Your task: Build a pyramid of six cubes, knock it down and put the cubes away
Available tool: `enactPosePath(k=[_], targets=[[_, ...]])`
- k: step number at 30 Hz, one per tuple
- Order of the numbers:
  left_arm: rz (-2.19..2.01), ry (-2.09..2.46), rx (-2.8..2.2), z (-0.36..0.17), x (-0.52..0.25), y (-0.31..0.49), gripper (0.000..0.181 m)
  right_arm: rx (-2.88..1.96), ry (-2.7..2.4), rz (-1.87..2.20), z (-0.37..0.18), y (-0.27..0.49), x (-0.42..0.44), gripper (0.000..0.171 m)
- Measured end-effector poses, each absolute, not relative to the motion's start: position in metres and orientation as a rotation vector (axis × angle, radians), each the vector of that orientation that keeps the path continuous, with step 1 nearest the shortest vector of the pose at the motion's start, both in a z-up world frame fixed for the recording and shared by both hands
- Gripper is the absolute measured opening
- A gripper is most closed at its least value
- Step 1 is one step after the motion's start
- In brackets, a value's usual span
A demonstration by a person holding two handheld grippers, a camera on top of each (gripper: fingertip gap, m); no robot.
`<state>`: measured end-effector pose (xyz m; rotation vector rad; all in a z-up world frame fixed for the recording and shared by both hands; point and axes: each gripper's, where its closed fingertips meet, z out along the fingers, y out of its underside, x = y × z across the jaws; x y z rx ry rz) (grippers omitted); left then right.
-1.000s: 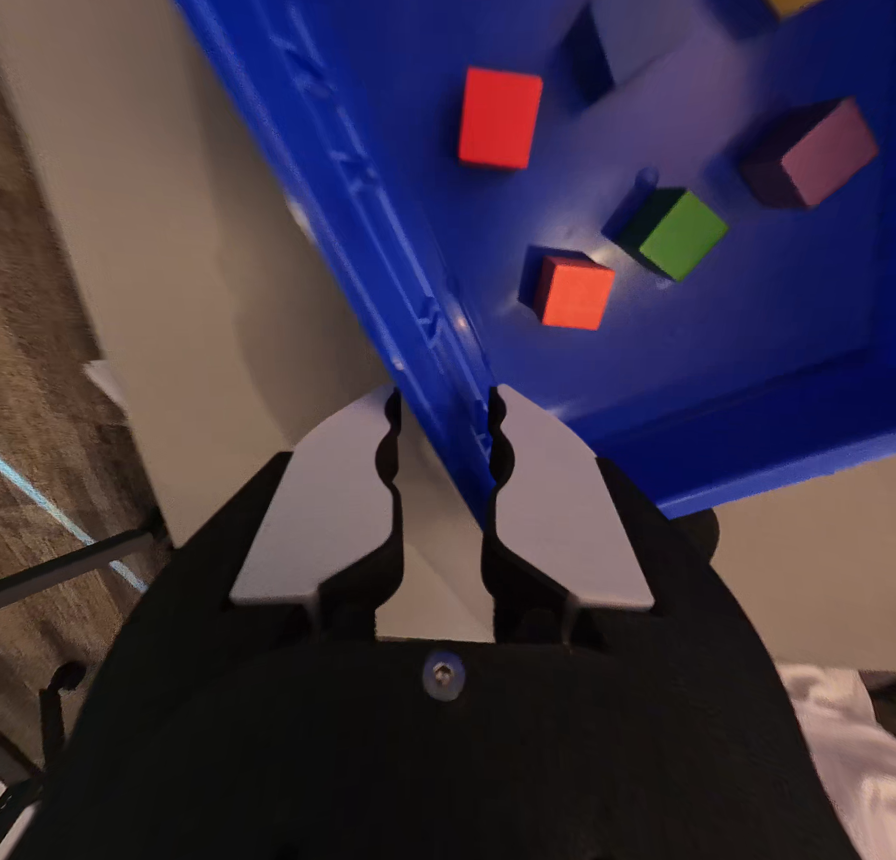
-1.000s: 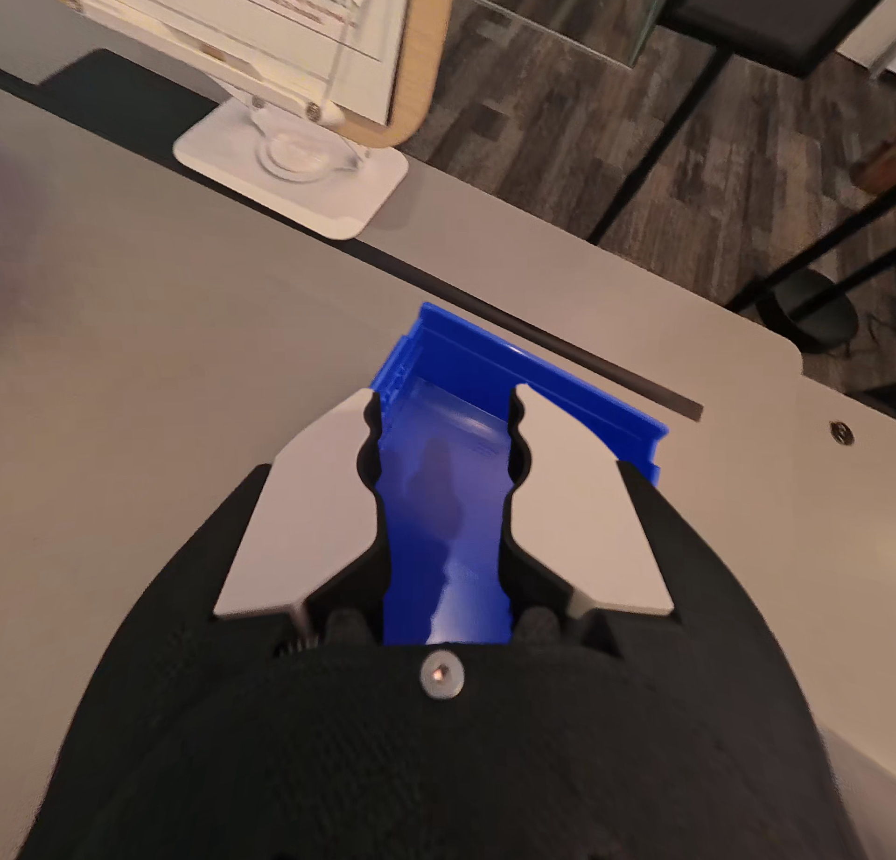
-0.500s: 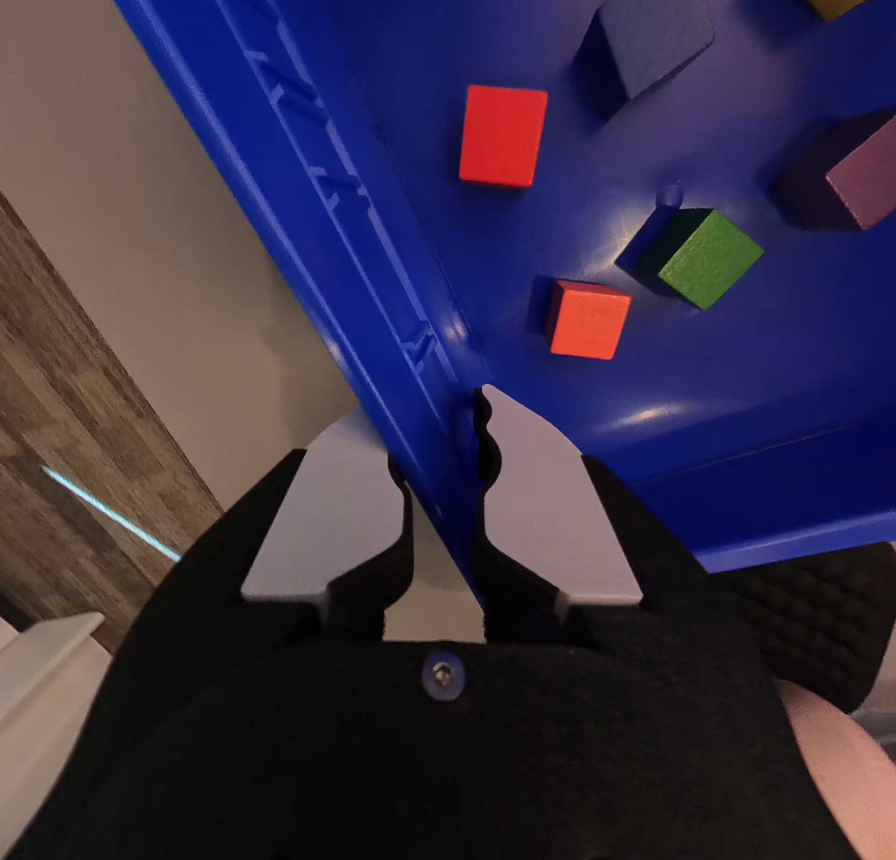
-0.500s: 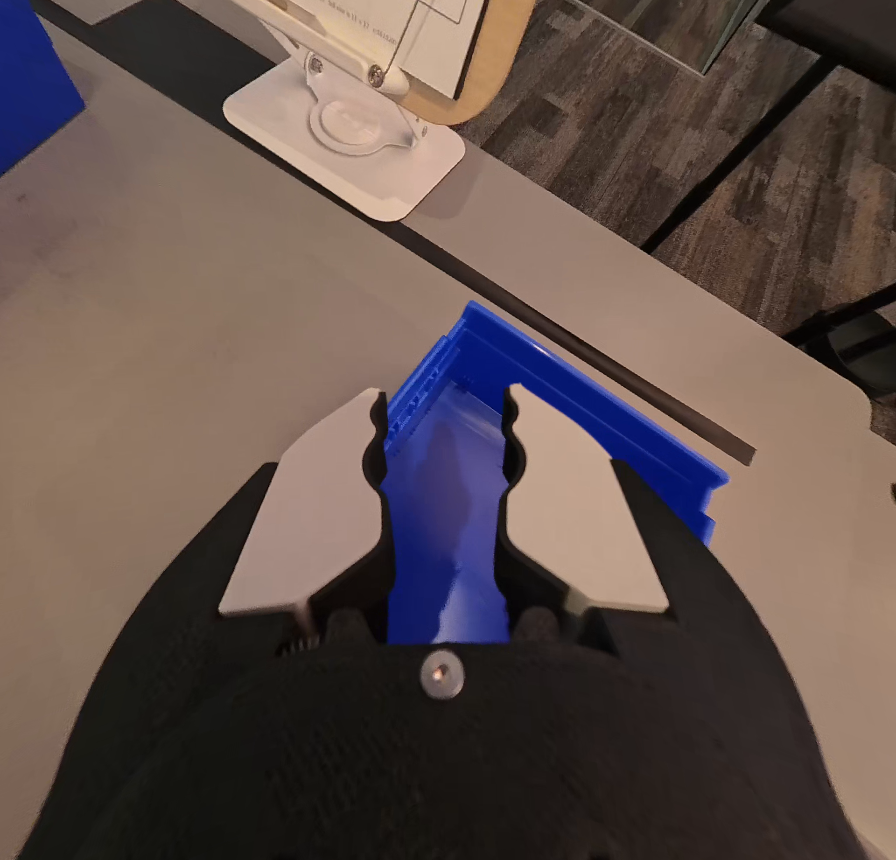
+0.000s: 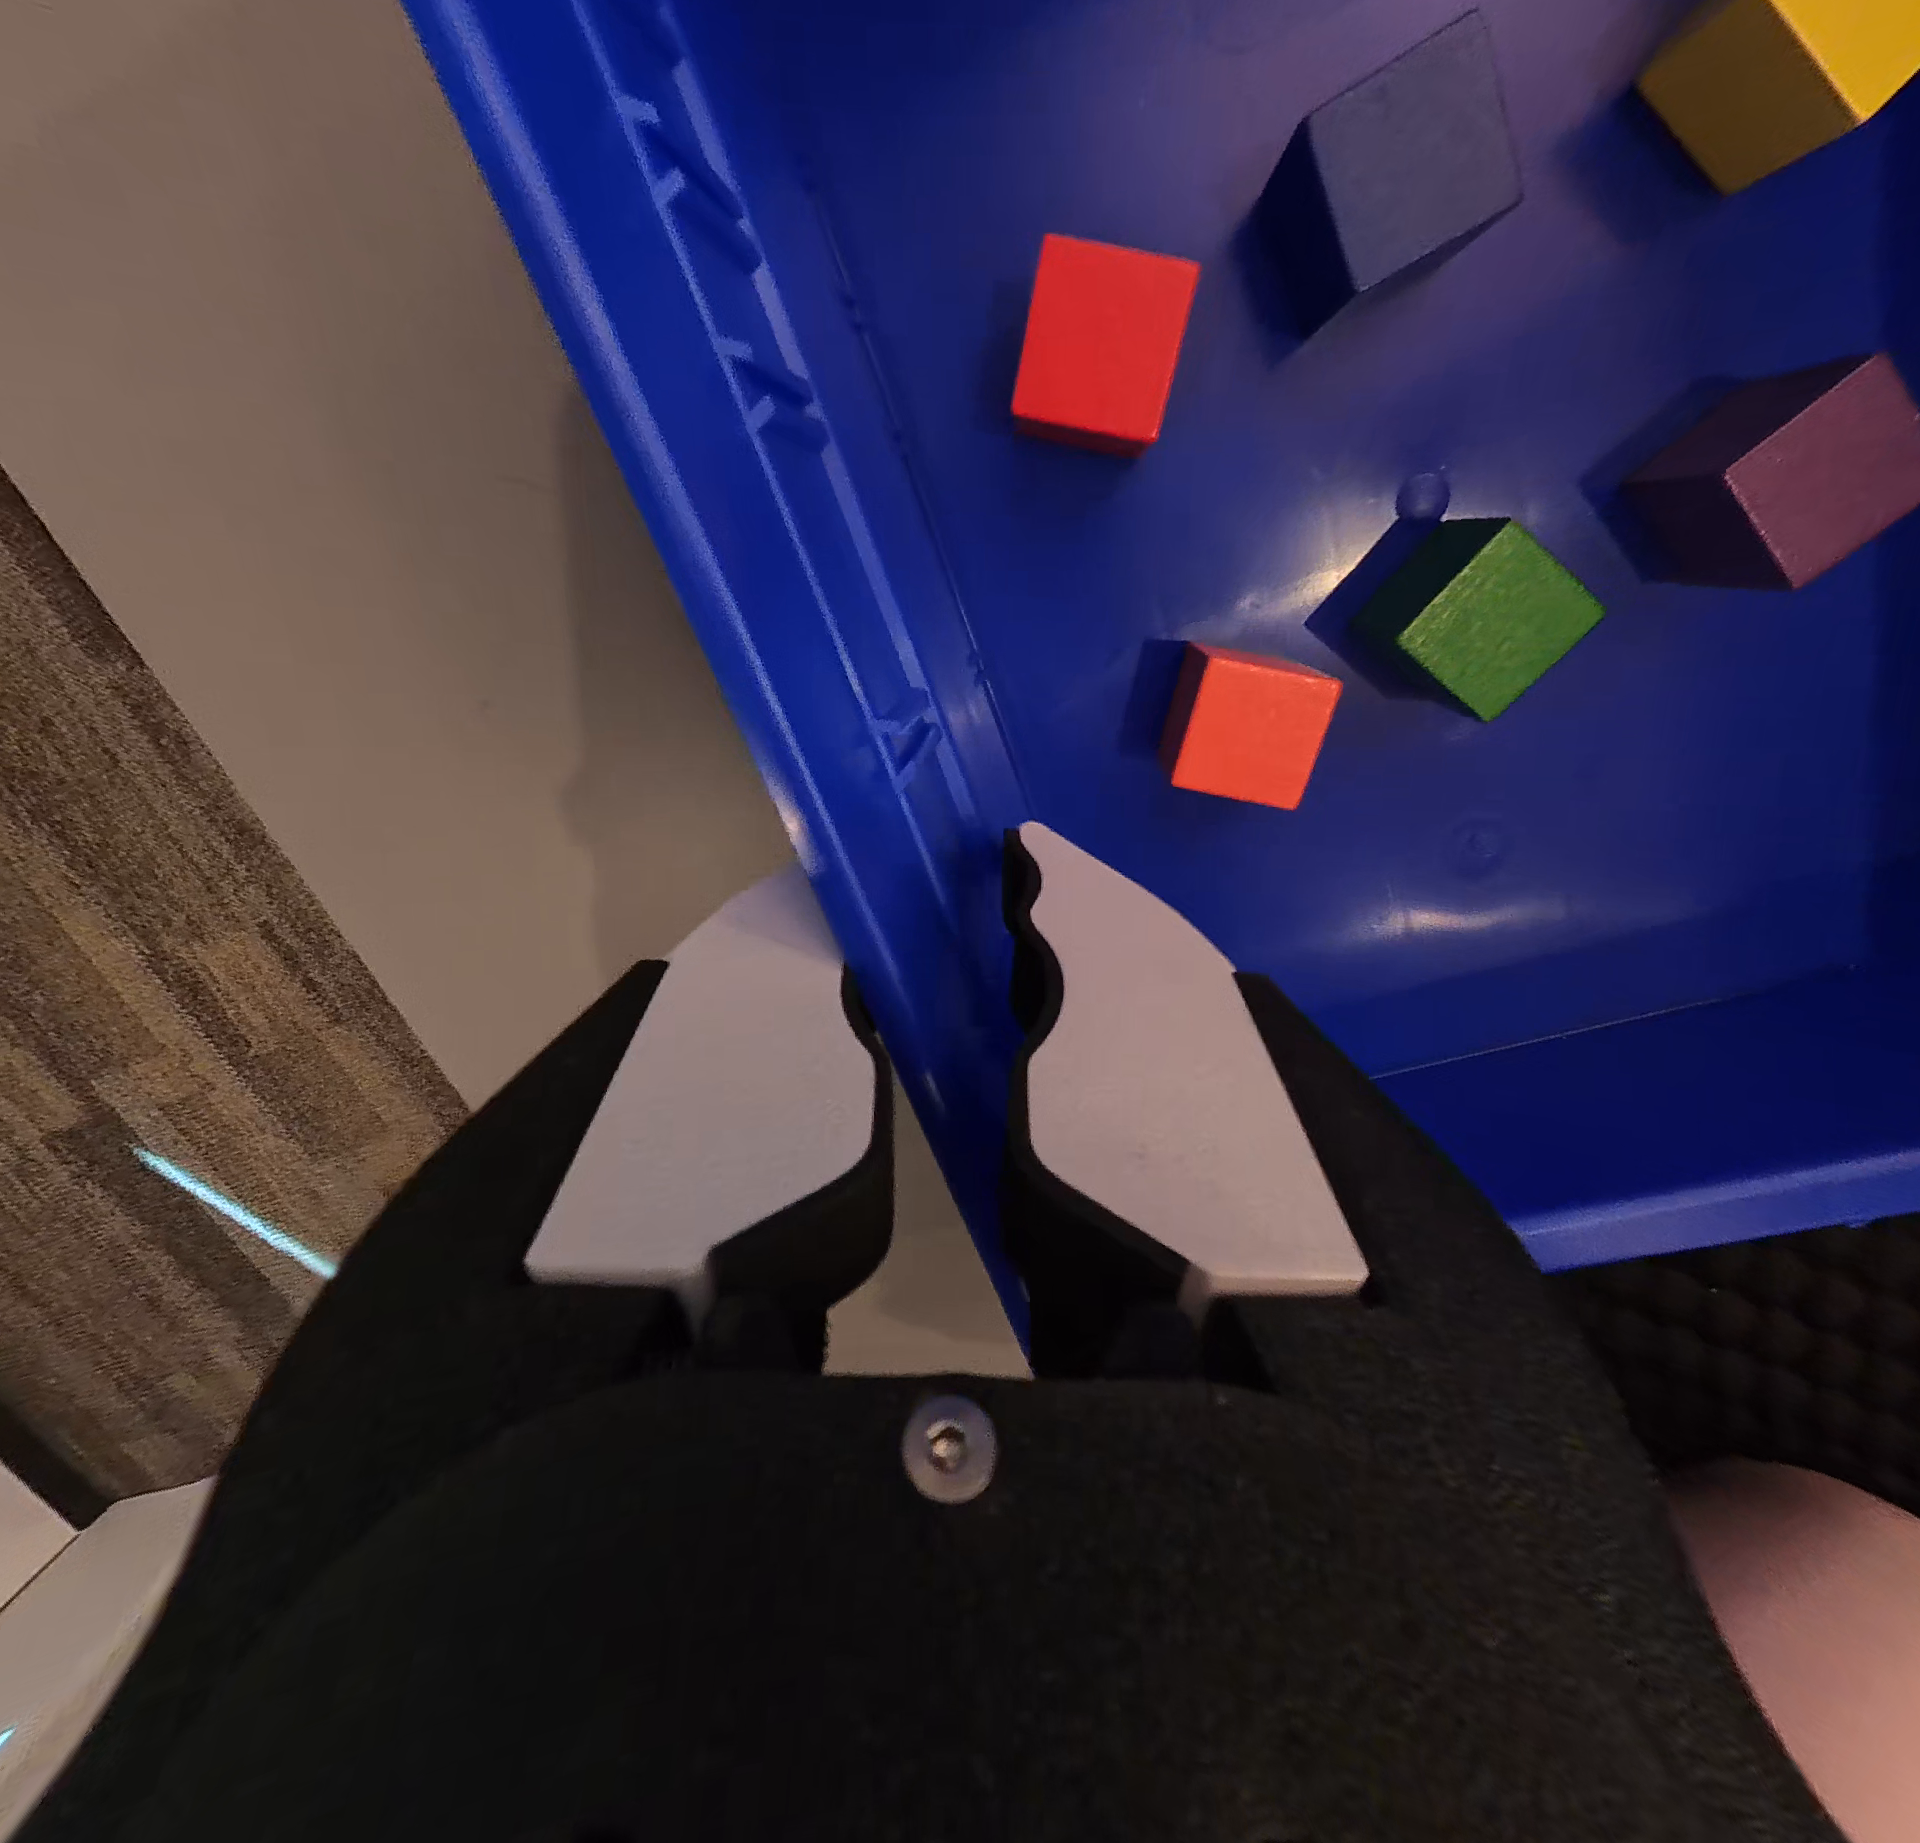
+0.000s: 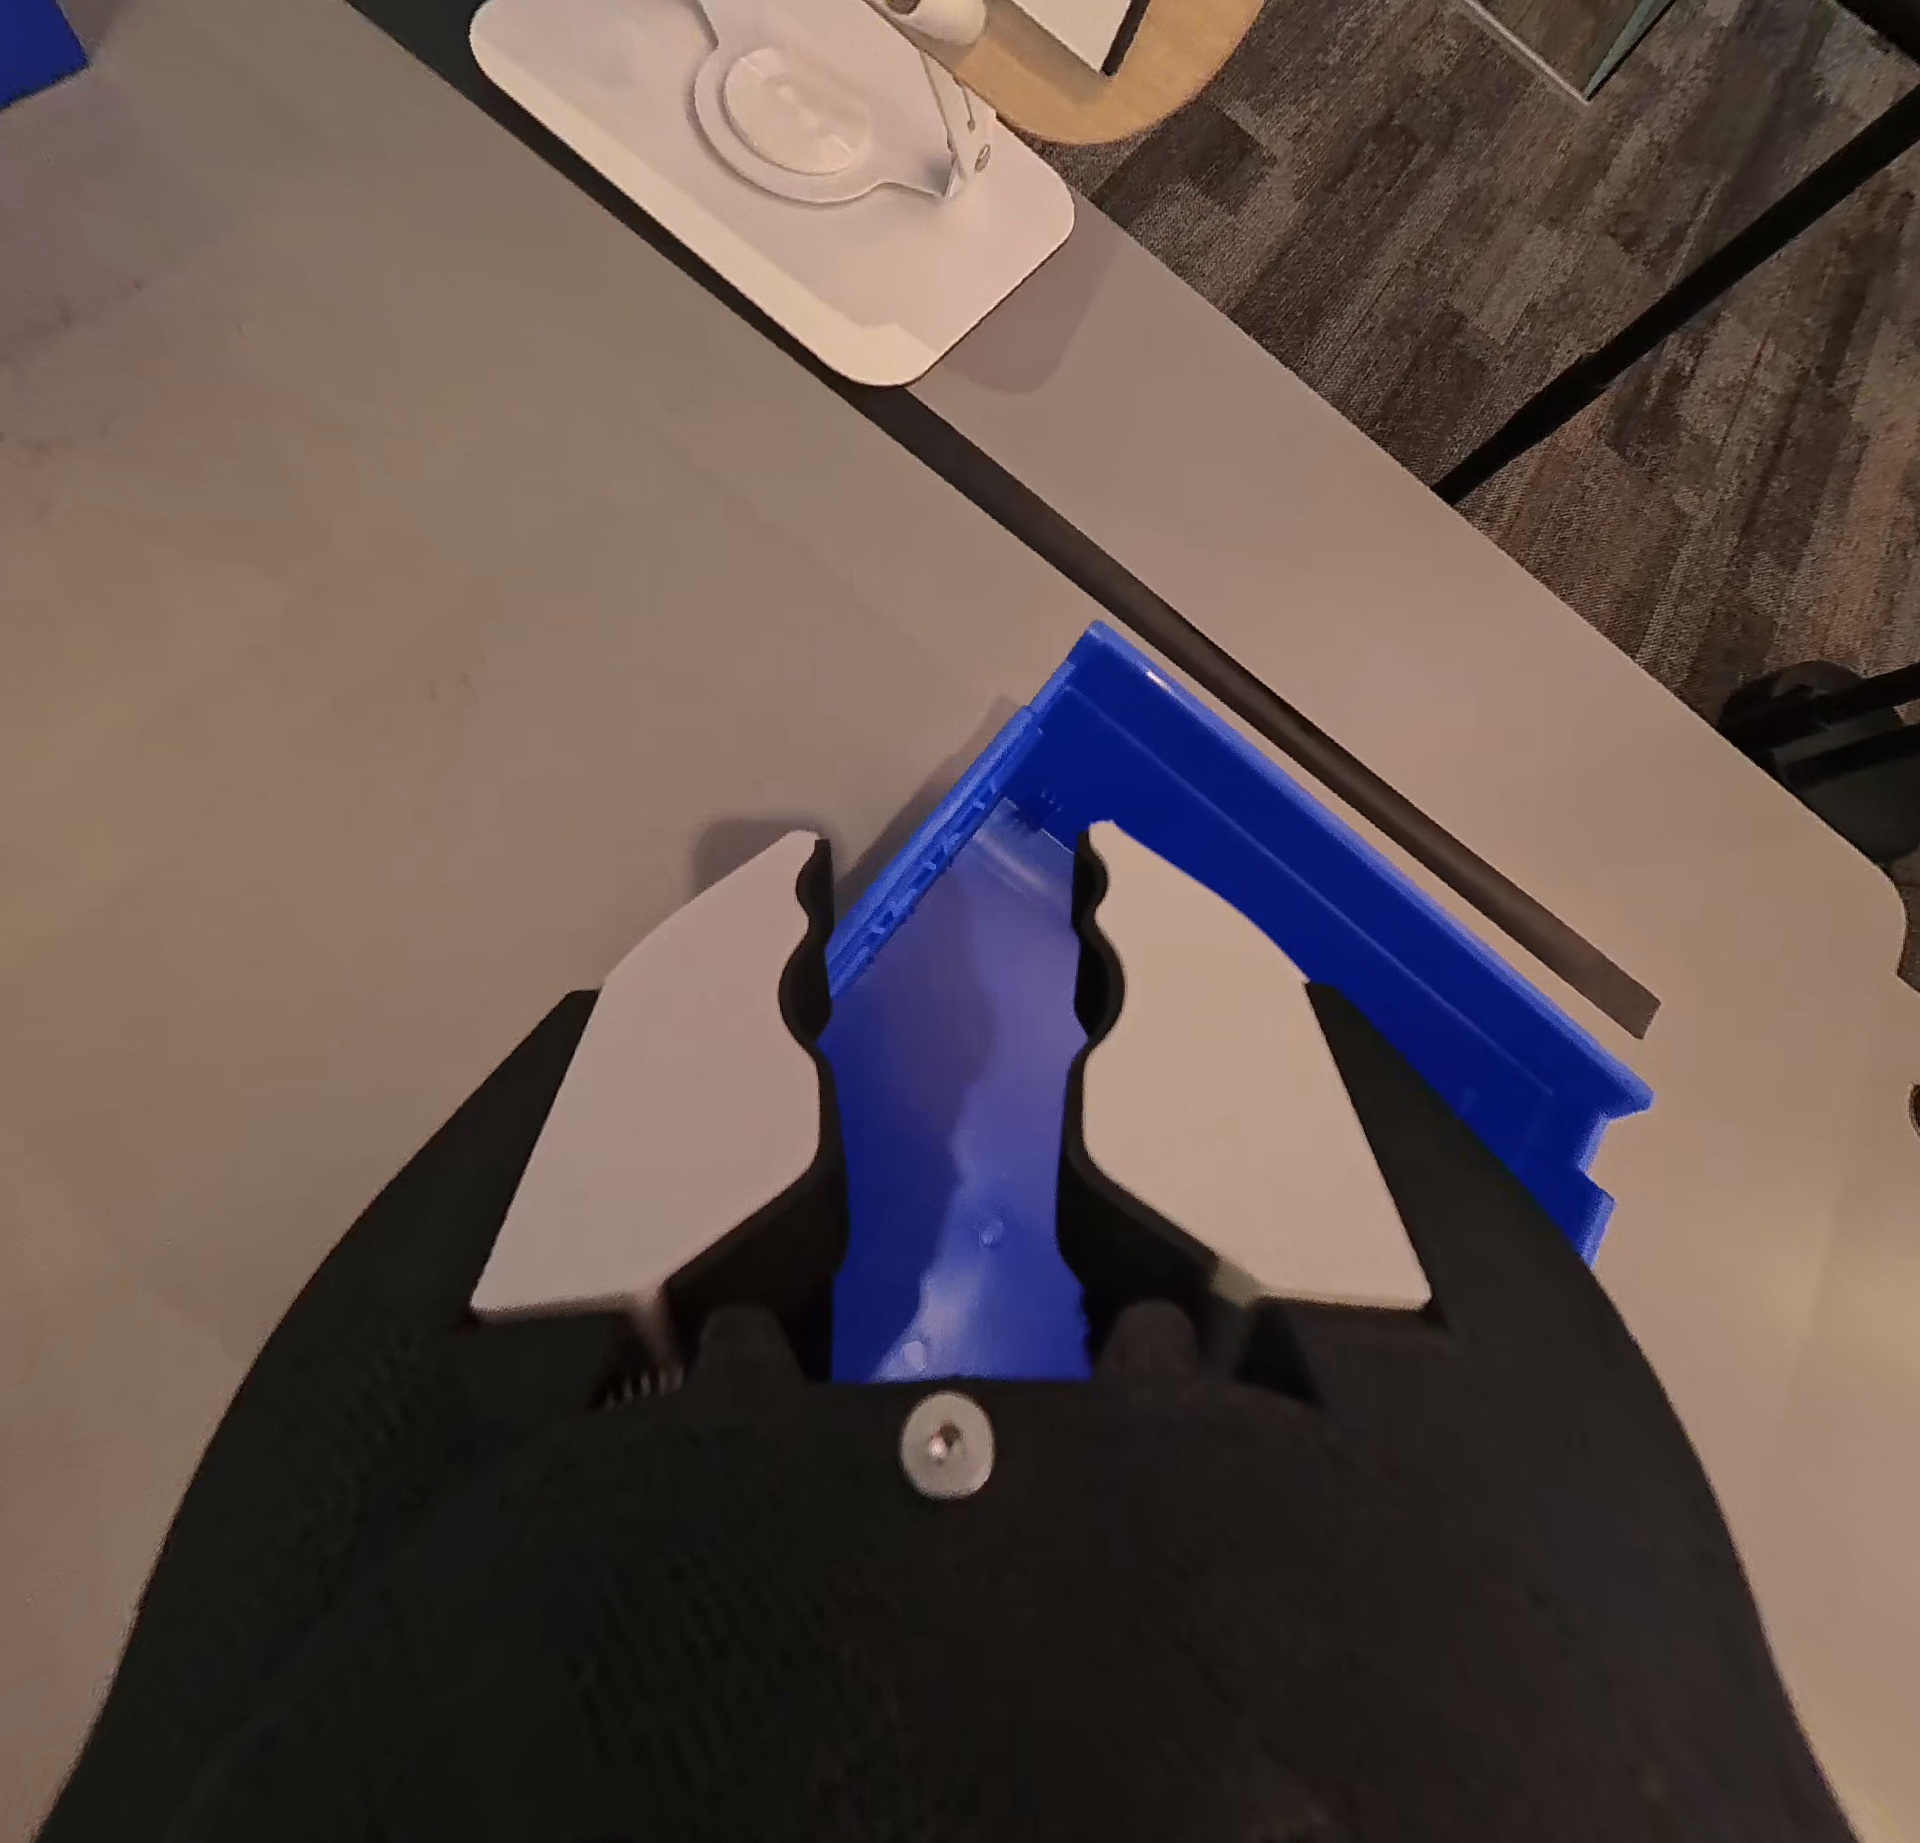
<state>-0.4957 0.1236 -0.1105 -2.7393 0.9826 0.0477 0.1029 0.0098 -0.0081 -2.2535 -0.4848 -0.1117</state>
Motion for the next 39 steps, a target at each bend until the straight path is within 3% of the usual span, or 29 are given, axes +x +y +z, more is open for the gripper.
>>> enactPosePath(k=[8, 14, 17, 23, 24, 25, 28, 30, 32, 34, 39], targets=[[-0.002, 0.863, -2.727, -0.100, -0.495, 0.122, 0.016, -2.177, -0.443, -0.116, 0.005, 0.014, 0.106, 0.048], [-0.020, 0.606, -2.272, 0.005, -0.493, 0.145, 0.028, -1.778, -0.360, -0.282, 0.080, 0.010, 0.115, 0.057], [-0.225, 0.702, -2.009, 0.053, -0.455, 0.125, 0.046, -1.538, -0.358, -0.180, 0.113, -0.007, 0.102, 0.070], [-0.389, 0.918, -1.705, 0.072, -0.394, 0.112, 0.059, -1.476, -0.316, 0.035, 0.121, -0.017, 0.102, 0.070], [-0.493, 0.913, -1.551, 0.093, -0.379, 0.104, 0.056, -1.440, -0.310, 0.075, 0.126, -0.020, 0.100, 0.069], [-0.605, 0.868, -1.410, 0.115, -0.371, 0.095, 0.038, -1.393, -0.305, 0.125, 0.133, -0.024, 0.098, 0.068], [-0.837, 0.781, -1.084, 0.163, -0.363, 0.059, 0.029, -1.299, -0.309, 0.250, 0.146, -0.034, 0.095, 0.070], [-0.755, 0.795, -1.130, 0.157, -0.361, 0.063, 0.013, -1.335, -0.342, 0.263, 0.140, -0.034, 0.093, 0.081], [-0.664, 0.956, -1.258, 0.125, -0.353, 0.065, 0.009, -1.344, -0.388, 0.232, 0.136, -0.034, 0.092, 0.071], [-0.544, 1.136, -1.456, 0.077, -0.353, 0.070, 0.020, -1.345, -0.440, 0.238, 0.134, -0.037, 0.086, 0.058], [-0.343, 1.394, -1.780, -0.009, -0.360, 0.082, 0.019, -1.391, -0.486, 0.264, 0.128, -0.038, 0.081, 0.062]])
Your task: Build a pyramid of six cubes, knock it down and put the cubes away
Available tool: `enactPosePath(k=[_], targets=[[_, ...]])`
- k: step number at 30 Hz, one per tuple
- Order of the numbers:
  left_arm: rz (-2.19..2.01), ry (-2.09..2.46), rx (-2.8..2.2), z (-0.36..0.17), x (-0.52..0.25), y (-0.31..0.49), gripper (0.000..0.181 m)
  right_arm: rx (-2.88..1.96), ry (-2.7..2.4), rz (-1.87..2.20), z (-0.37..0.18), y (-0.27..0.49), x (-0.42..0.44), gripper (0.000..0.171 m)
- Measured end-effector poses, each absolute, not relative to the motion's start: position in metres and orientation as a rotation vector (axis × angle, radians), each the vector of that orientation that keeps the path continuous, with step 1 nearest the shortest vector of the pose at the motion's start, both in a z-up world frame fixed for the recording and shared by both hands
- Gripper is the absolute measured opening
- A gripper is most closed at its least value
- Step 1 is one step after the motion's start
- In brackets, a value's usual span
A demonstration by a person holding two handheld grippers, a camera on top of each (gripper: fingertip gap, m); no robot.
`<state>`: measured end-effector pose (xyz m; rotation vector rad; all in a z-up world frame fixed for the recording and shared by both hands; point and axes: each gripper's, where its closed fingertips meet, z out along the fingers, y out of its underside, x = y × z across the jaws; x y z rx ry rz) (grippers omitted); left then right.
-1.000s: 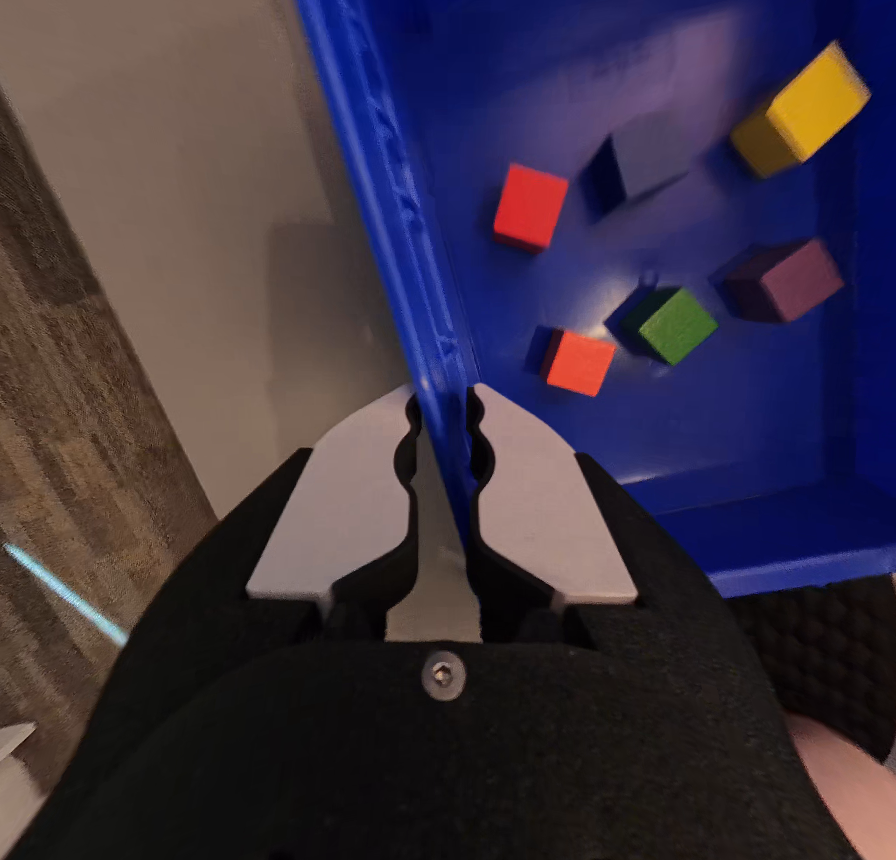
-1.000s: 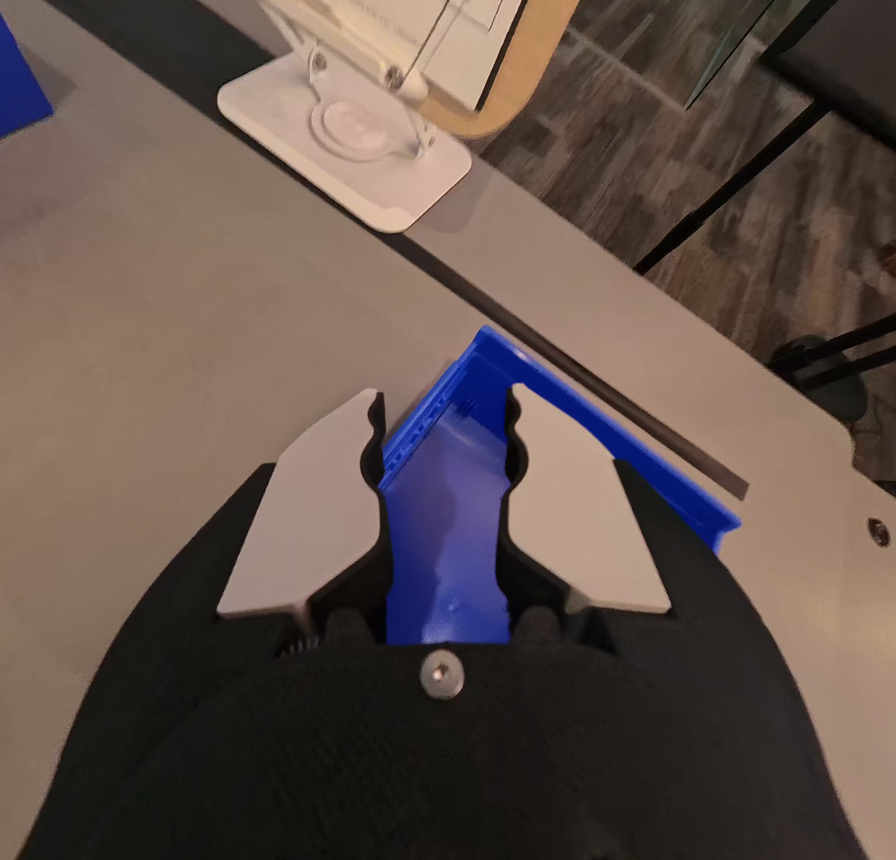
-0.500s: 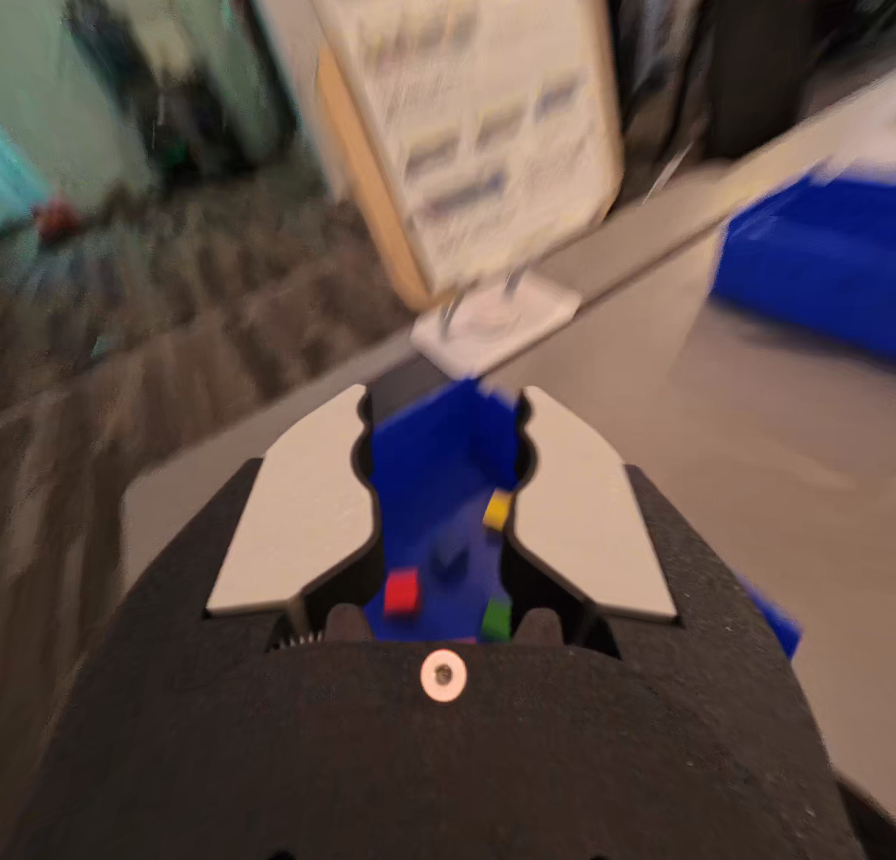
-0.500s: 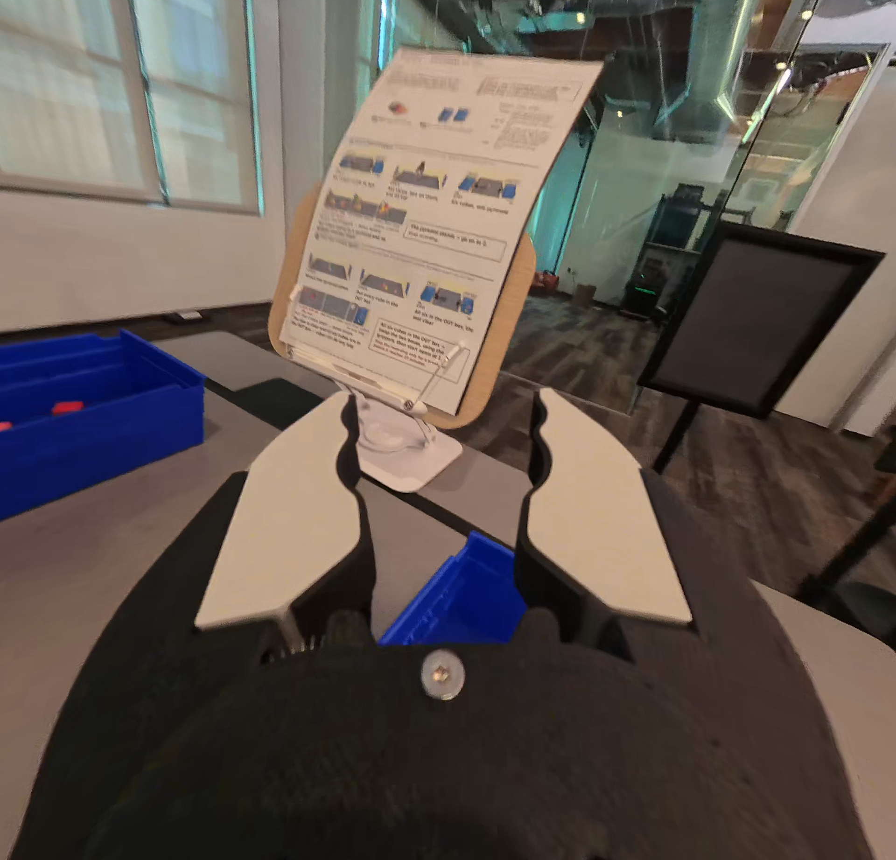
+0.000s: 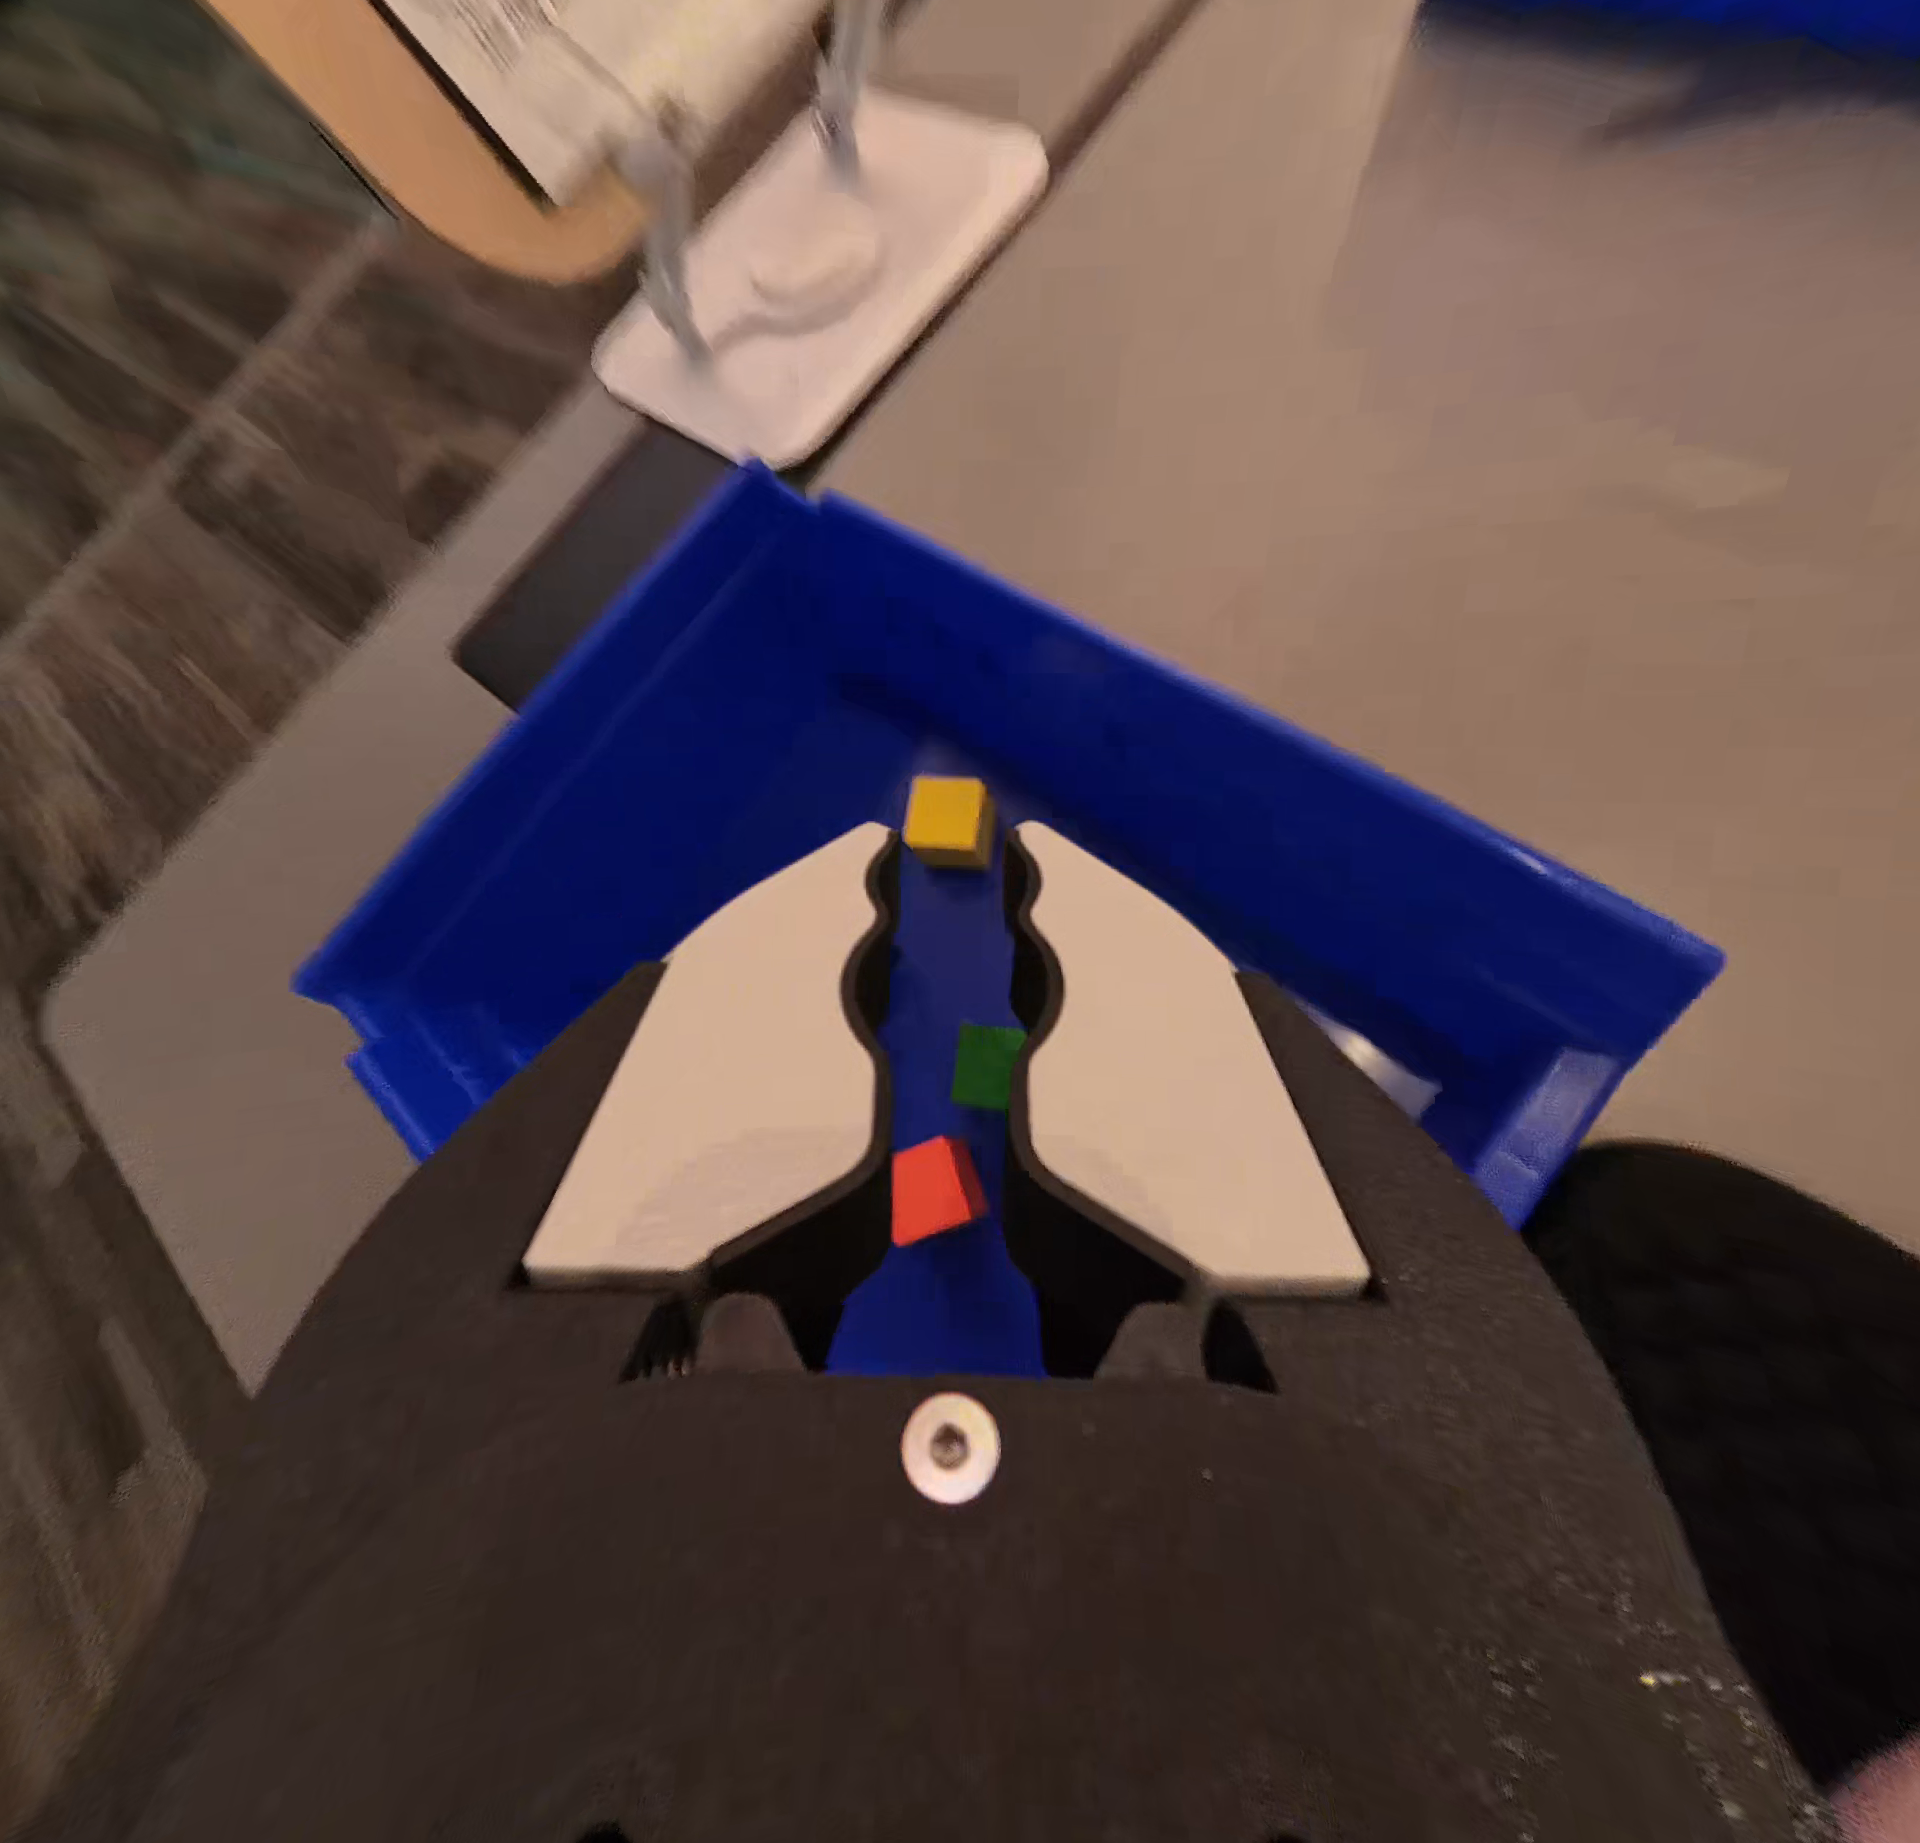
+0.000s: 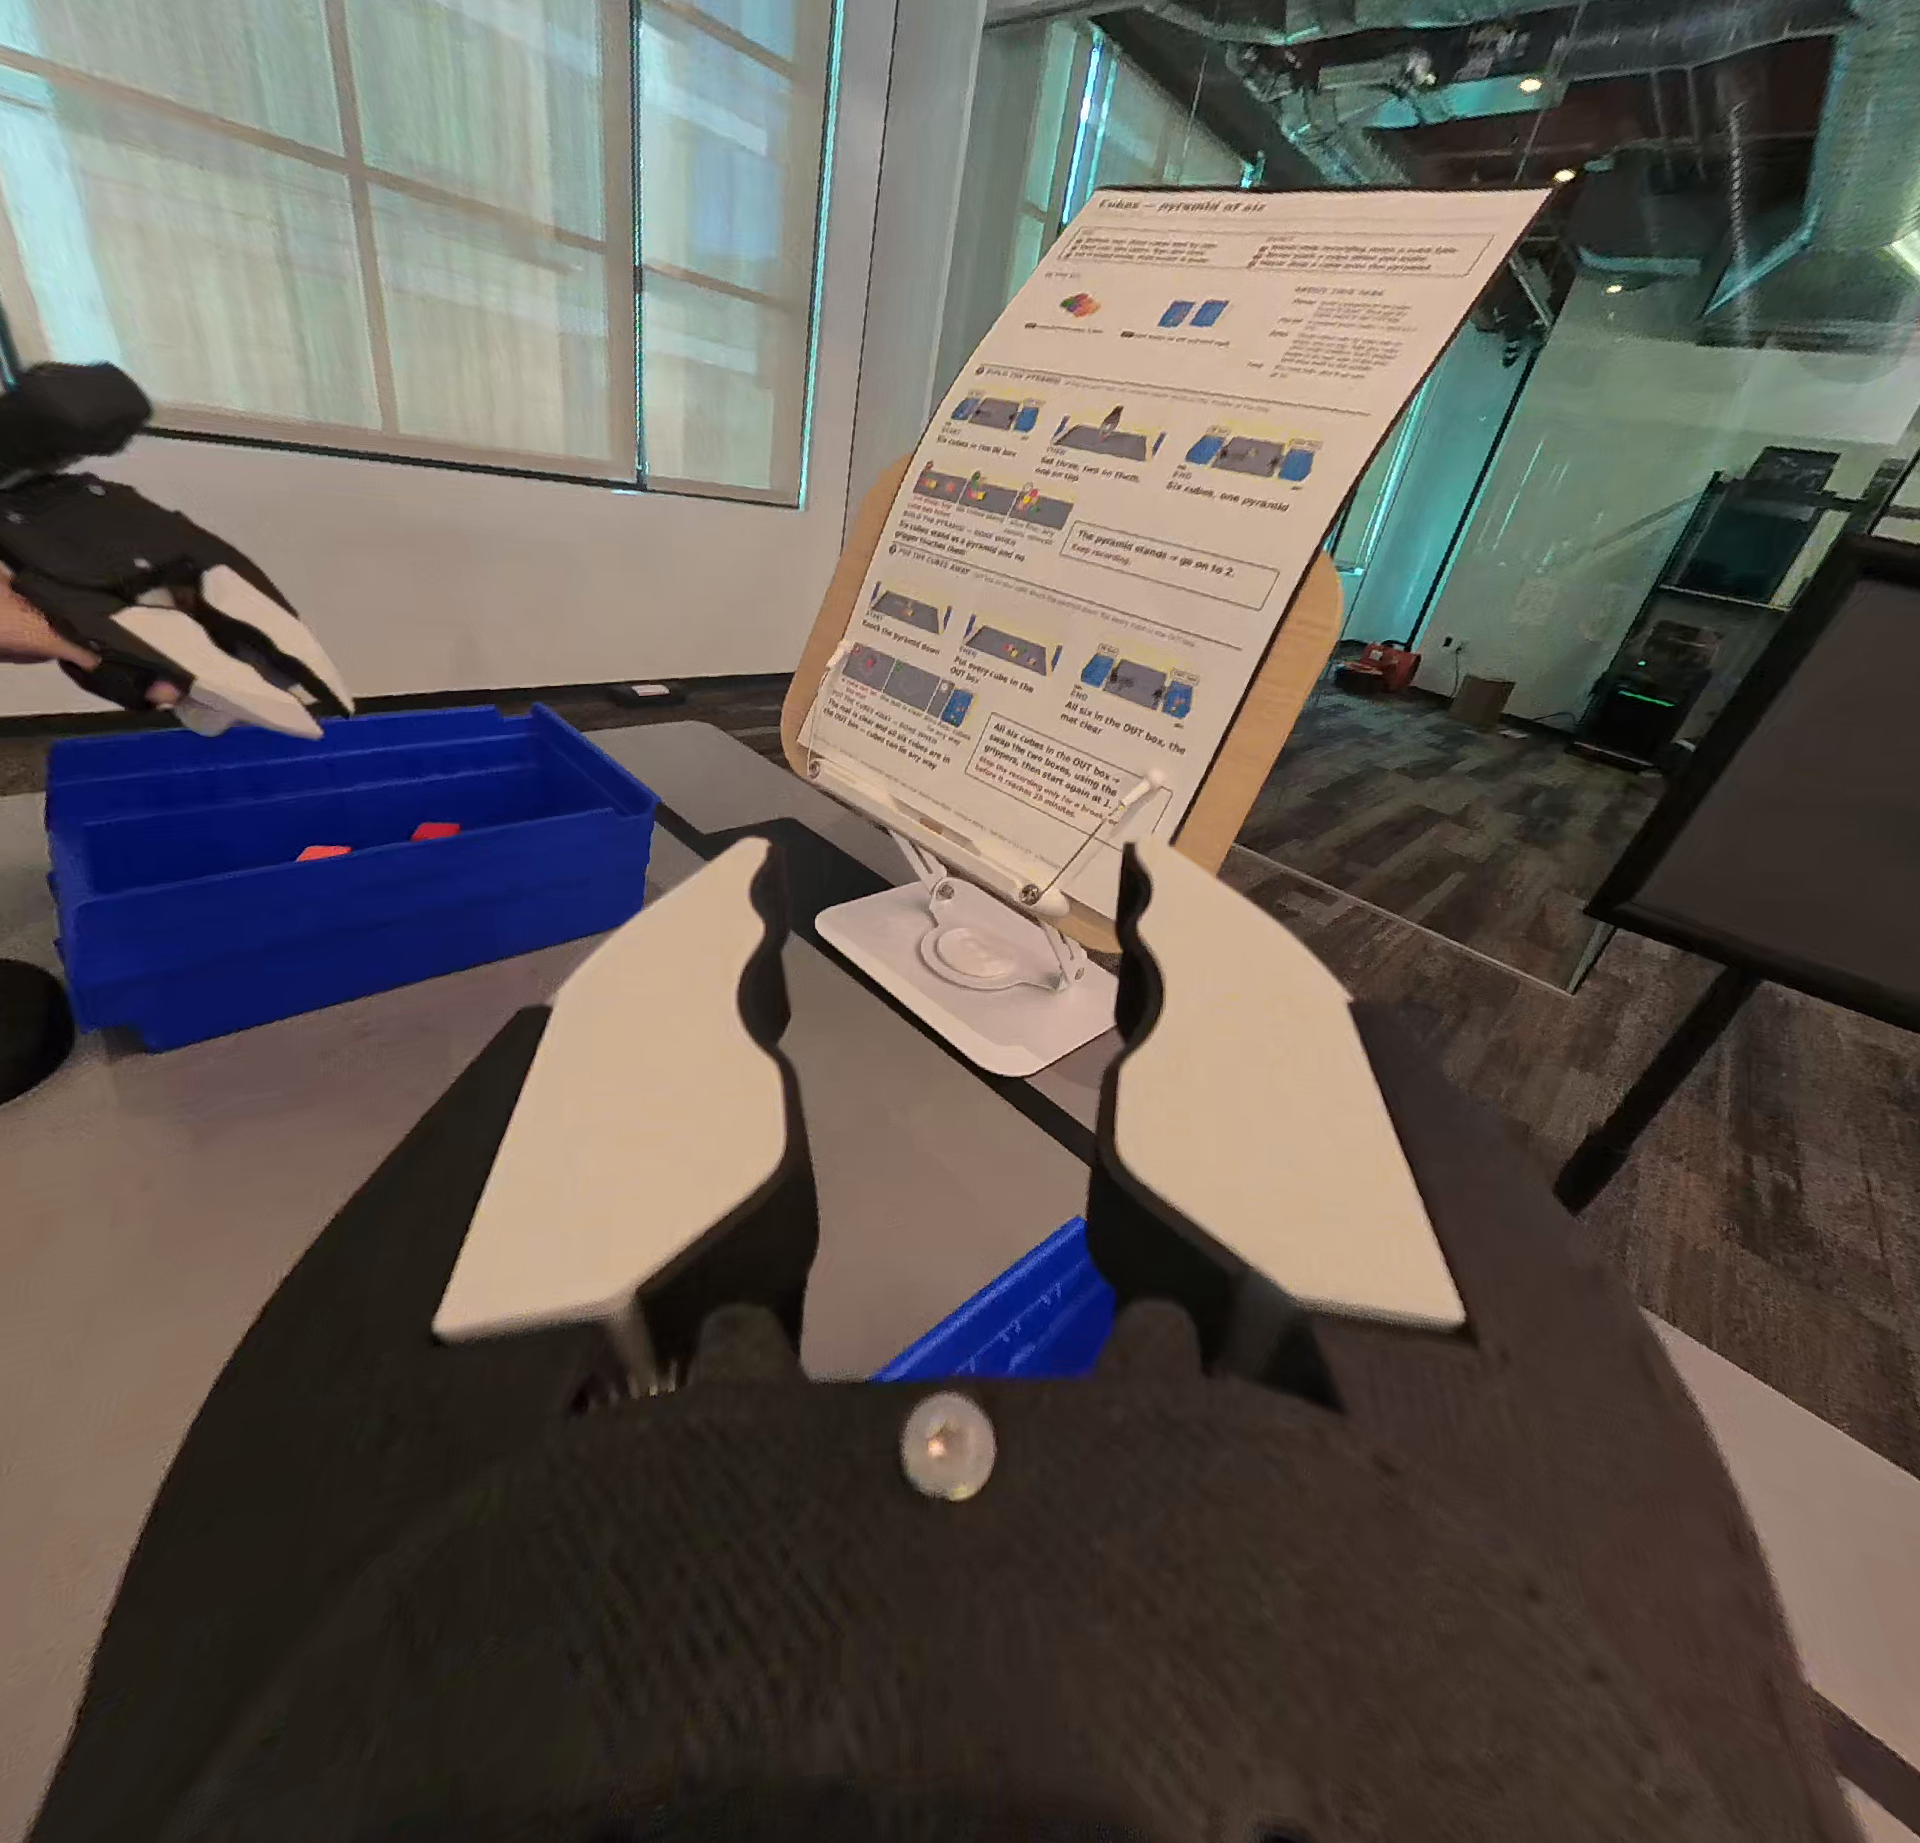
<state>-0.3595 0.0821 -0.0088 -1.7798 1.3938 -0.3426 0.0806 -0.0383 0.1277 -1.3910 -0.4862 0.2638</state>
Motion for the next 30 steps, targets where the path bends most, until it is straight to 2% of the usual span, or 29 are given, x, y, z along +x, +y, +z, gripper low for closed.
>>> enactPosePath(k=[4, 10, 15, 24, 30], targets=[[-0.334, 1.606, -1.952, -0.059, -0.347, 0.073, 0.021, -1.417, -0.494, 0.268, 0.122, -0.036, 0.081, 0.063], [-0.195, 1.732, -2.099, -0.100, -0.340, 0.078, 0.026, -1.455, -0.505, 0.262, 0.115, -0.032, 0.081, 0.064], [-0.161, 1.765, -2.192, -0.117, -0.347, 0.076, 0.038, -1.469, -0.508, 0.259, 0.111, -0.029, 0.082, 0.065], [-0.020, 1.823, -2.246, -0.140, -0.351, 0.084, 0.041, -1.505, -0.521, 0.262, 0.101, -0.025, 0.081, 0.064], [0.021, 1.886, -2.220, -0.149, -0.352, 0.085, 0.029, -1.528, -0.536, 0.257, 0.096, -0.023, 0.080, 0.064]])
